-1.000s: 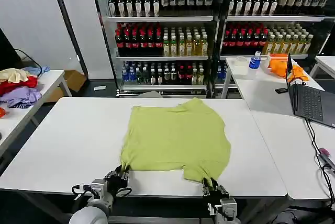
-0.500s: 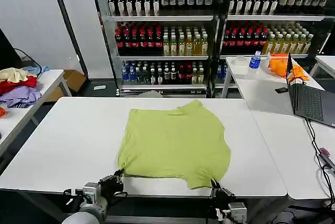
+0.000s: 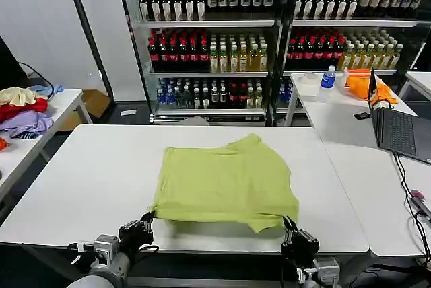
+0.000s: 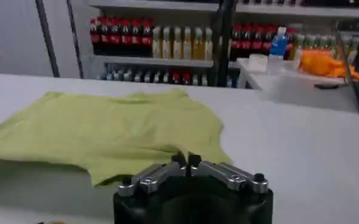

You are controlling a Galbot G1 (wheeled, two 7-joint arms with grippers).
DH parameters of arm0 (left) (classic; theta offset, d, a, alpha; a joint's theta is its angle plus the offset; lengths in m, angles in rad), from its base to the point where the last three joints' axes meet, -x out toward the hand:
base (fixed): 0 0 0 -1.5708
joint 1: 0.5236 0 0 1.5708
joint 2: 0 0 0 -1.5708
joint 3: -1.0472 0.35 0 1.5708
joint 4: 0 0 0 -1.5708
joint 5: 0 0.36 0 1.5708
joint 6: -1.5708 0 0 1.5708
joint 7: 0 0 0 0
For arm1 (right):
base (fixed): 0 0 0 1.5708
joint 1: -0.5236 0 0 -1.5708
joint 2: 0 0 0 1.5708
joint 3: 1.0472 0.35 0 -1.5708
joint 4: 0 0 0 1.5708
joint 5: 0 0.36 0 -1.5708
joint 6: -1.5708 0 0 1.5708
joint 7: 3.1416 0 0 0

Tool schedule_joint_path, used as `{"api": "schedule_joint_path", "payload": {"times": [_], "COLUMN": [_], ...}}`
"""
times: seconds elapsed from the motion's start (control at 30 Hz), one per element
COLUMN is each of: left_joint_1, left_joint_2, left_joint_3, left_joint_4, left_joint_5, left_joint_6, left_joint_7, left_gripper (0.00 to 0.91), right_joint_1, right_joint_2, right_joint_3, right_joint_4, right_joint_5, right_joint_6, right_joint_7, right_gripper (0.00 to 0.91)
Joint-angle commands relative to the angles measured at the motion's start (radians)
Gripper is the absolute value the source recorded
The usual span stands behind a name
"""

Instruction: Fold and organize the clothes.

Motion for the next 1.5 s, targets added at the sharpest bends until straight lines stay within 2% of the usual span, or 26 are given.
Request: {"api": "schedule_joint_path", "payload": {"times": [0.03,0.27,0.43,0.83,0.87,0.9,0.93,1.1,1.33,1.5], "left_joint_1": [-0.132,-0.232,-0.273,-0.307,-0.307,-0.307,-0.307,-0.304,-0.277,-0.248], "left_joint_2": [0.018,0.016,0.007,-0.029,-0.031,-0.033,-0.037,-0.048,-0.047,-0.041], "left_joint_3": [0.037,0.085,0.114,0.154,0.155,0.156,0.157,0.155,0.132,0.112], "left_joint_4": [0.113,0.201,0.248,0.3,0.303,0.304,0.305,0.307,0.288,0.278], "left_joint_5": [-0.001,0.02,0.055,0.093,0.096,0.097,0.098,0.105,0.105,0.104], "left_joint_6": [-0.004,-0.008,-0.017,-0.03,-0.031,-0.031,-0.031,-0.034,-0.056,-0.062], "left_joint_7": [0.004,0.012,0.018,0.026,0.027,0.027,0.028,0.028,0.027,0.028], "left_gripper": [0.02,0.02,0.02,0.03,0.252,0.443,0.897,0.907,0.907,0.907], "right_joint_1": [0.237,0.361,0.43,0.476,0.474,0.472,0.468,0.446,0.381,0.316], "right_joint_2": [-0.054,-0.065,-0.058,-0.034,-0.032,-0.031,-0.027,-0.009,0.0,0.002], "right_joint_3": [-0.042,-0.089,-0.124,-0.154,-0.155,-0.156,-0.157,-0.156,-0.128,-0.078], "right_joint_4": [-0.137,-0.255,-0.346,-0.441,-0.445,-0.446,-0.448,-0.444,-0.383,-0.327], "right_joint_5": [-0.003,-0.011,-0.05,-0.135,-0.14,-0.145,-0.158,-0.173,-0.156,-0.146], "right_joint_6": [0.008,0.009,0.033,0.059,0.059,0.058,0.049,0.034,0.079,0.083], "right_joint_7": [-0.019,-0.028,-0.038,-0.048,-0.049,-0.05,-0.047,-0.045,-0.046,-0.045], "right_gripper": [0.0,0.0,0.0,0.0,0.443,0.846,0.907,0.907,0.907,0.907]}}
